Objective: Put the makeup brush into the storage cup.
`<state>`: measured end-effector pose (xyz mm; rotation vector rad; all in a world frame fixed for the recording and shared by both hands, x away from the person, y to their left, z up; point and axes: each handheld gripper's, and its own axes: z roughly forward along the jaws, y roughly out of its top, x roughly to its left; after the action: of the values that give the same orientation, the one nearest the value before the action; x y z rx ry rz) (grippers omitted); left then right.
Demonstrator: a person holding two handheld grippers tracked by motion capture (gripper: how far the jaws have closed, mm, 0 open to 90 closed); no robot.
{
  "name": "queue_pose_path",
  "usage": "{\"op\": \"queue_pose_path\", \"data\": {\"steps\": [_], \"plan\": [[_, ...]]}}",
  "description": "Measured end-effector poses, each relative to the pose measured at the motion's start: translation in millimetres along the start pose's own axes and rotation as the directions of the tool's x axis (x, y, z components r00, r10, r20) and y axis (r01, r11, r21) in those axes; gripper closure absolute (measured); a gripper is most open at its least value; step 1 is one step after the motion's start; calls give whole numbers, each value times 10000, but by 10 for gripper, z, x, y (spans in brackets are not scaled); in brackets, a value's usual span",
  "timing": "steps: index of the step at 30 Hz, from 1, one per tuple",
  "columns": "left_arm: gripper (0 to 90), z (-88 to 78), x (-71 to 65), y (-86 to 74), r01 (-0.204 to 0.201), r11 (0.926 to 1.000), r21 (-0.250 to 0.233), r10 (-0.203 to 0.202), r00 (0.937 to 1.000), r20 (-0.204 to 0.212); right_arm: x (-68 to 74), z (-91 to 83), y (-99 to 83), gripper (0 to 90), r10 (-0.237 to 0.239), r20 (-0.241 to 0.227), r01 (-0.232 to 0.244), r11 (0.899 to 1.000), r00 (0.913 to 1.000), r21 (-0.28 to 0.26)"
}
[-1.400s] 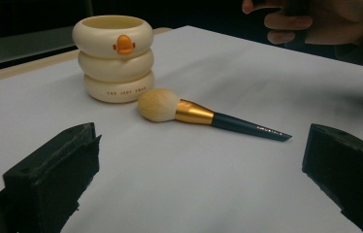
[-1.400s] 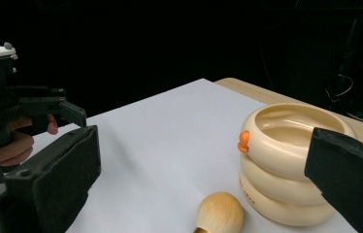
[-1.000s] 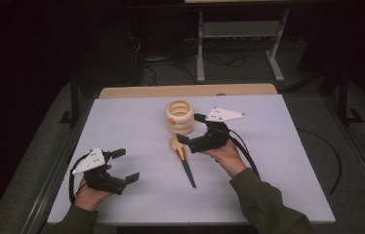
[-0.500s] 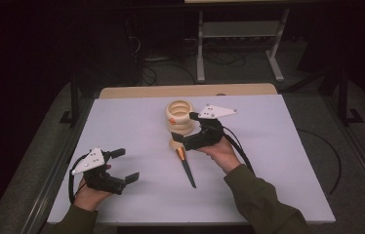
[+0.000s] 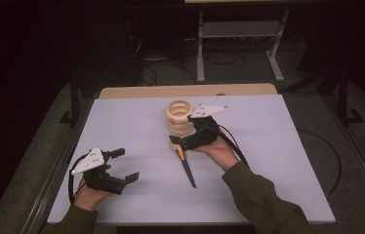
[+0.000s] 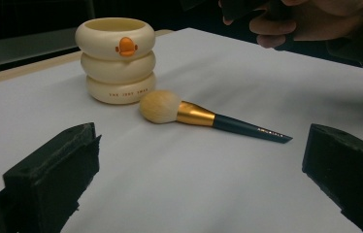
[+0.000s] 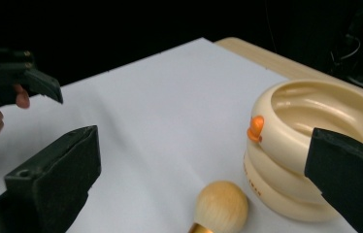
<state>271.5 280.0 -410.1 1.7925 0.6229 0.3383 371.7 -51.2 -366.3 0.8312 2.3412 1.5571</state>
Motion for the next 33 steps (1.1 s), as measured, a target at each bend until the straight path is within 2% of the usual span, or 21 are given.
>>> {"op": "queue_pose_path", "data": {"steps": [6, 15, 26, 31, 33], "plan": [[0, 2, -1, 1, -27, 10000, 26, 27, 10000, 5, -1, 36, -12, 0, -28, 56, 24, 9972, 10000, 745], [0, 2, -1, 1, -20, 10000, 21, 20, 10000, 9, 5, 82, -4, 0, 96, 213, -129, 9866, 9997, 1624], [0, 3, -3, 2, -9, 10000, 23, 9, 10000, 13, 8, 134, 3, 0, 62, 339, -143, 9694, 9994, 2451], [0, 3, -3, 2, -17, 10000, 24, 17, 10000, 16, 5, 167, -1, 0, 115, 426, -231, 9581, 9990, 2854], [0, 3, -3, 2, -13, 10000, 22, 13, 10000, 12, 0, 173, 5, 32, 212, 425, -331, 9525, 9989, 3027]]}}
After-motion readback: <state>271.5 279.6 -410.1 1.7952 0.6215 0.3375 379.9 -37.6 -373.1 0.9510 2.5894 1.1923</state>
